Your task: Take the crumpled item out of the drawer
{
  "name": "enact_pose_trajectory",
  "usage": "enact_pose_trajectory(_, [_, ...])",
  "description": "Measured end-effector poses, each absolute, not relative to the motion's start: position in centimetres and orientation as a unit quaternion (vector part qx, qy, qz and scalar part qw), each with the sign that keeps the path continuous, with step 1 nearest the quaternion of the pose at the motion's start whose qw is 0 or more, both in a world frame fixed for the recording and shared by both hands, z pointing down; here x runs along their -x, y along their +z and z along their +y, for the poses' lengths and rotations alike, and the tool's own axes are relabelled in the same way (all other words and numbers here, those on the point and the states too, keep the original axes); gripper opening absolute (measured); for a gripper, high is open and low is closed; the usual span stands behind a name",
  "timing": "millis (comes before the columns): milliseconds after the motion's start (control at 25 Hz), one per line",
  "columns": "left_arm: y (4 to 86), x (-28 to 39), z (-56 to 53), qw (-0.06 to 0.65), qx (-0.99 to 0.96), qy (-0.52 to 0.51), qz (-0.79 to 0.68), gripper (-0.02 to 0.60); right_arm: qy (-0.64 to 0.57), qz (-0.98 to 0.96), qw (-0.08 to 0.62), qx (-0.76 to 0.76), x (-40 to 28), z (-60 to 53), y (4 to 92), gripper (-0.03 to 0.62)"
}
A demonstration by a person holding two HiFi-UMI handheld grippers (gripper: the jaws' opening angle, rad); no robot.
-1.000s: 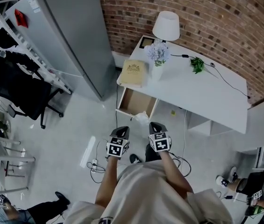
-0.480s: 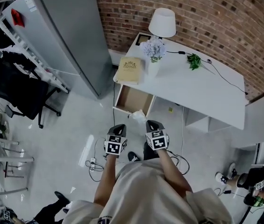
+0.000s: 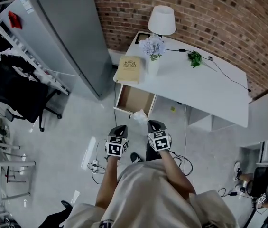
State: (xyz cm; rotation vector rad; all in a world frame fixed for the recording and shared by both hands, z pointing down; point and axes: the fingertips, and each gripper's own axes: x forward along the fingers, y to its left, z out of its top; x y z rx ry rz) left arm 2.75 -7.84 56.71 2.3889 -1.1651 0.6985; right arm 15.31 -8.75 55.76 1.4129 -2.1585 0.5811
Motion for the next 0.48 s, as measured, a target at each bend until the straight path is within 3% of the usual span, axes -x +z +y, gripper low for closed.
enact_pose_trajectory(480, [56.4,-2.55,-7.7,0.194,-0.851,0.247,-0.422,0.017,0.203,-0.799,0.244,-0.51,-14.78,-8.5,55.43,0.025])
